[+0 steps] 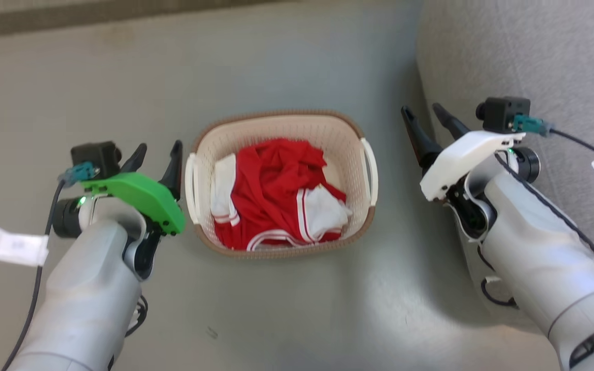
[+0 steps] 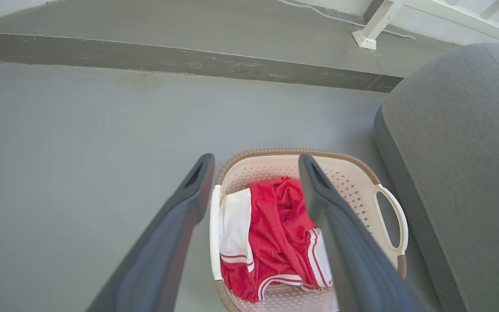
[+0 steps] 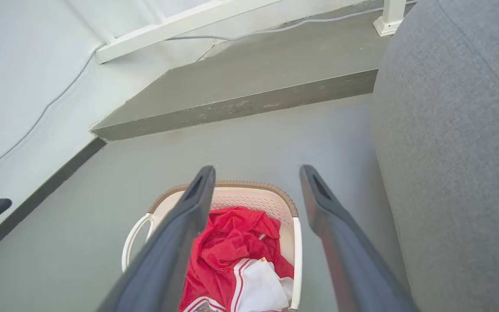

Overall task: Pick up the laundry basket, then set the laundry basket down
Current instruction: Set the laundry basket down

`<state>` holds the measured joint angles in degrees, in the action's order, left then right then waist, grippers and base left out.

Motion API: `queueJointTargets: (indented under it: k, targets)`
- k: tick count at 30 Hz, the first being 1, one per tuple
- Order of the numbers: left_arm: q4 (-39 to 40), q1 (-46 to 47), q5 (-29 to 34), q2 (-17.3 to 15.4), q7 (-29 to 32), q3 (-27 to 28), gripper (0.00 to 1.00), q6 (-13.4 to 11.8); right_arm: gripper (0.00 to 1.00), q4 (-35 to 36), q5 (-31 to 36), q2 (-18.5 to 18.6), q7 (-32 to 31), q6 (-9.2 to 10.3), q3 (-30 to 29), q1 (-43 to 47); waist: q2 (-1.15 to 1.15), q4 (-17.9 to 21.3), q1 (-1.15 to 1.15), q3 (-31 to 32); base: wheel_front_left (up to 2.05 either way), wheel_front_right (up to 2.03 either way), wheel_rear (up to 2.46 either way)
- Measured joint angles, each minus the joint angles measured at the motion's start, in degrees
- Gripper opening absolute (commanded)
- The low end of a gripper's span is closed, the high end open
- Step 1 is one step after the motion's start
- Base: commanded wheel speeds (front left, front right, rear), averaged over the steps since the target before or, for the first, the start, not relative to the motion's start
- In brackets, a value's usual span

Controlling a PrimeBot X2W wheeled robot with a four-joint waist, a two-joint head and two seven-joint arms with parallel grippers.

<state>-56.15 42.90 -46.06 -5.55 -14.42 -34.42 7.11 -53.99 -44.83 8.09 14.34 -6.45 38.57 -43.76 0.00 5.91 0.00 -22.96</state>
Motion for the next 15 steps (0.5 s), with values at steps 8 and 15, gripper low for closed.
queueJointTargets:
  k: [8, 15]
  targets:
    - [6.02, -5.59, 2.18, -0.81, 0.00, 3.04, 1.00, 0.00, 1.00, 5.21, 3.60, 1.78, 0.00, 1.30, -3.34, 5.23, 0.00, -0.06, 0.00, 6.54, 0.00, 0.00, 0.00]
    - [11.33, -10.72, 5.39, -1.49, 0.00, 6.43, 1.00, -0.14, 1.00, 11.16, 6.58, 3.15, 0.00, 2.56, -7.17, 9.83, 0.00, -0.30, 0.00, 11.82, 0.00, 0.00, 0.00]
